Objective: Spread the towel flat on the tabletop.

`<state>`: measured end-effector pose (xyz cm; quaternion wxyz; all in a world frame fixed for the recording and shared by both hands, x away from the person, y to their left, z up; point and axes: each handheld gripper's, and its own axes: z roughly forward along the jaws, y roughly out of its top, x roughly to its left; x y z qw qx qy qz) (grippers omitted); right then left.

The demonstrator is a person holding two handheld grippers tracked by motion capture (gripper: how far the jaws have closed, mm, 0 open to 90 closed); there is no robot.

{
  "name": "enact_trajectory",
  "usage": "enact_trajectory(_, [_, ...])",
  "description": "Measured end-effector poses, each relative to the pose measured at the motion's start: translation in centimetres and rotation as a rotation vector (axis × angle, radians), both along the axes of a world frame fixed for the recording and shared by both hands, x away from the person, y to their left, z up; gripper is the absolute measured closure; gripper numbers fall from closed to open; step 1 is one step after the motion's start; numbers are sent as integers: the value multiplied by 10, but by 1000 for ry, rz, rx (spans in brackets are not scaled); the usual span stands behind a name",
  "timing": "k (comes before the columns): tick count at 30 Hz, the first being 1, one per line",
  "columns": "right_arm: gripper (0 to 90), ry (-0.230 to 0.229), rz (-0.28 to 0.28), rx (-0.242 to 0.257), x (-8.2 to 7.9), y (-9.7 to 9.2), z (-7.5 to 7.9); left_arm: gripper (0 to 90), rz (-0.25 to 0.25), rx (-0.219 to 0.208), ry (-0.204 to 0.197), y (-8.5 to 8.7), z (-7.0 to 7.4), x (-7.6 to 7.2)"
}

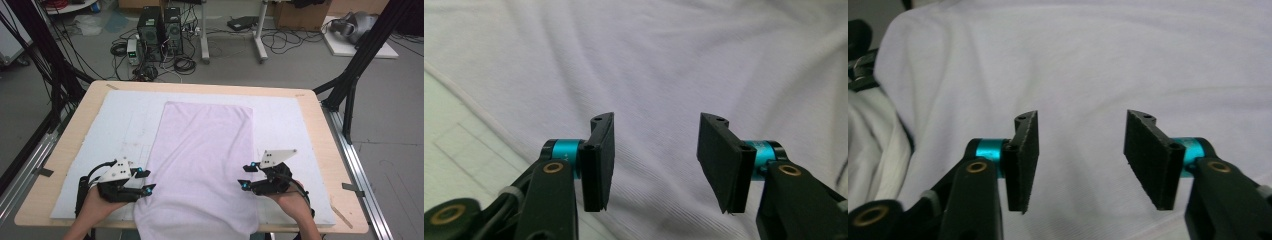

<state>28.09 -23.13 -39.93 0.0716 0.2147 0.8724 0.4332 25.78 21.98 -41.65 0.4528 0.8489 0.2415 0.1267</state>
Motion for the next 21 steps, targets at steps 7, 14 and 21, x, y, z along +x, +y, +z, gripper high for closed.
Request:
enact_trajectory(7, [340, 1, -78, 15, 31, -6, 6, 404, 86, 17, -19, -2, 14, 32])
enact_trajectory(14, [298, 17, -109, 27, 58, -9, 7, 402, 116, 3, -12, -8, 26, 62])
enact_trajectory(21, [287, -12, -105, 20, 84, -8, 23, 406, 157, -60, 5, -4, 40, 93])
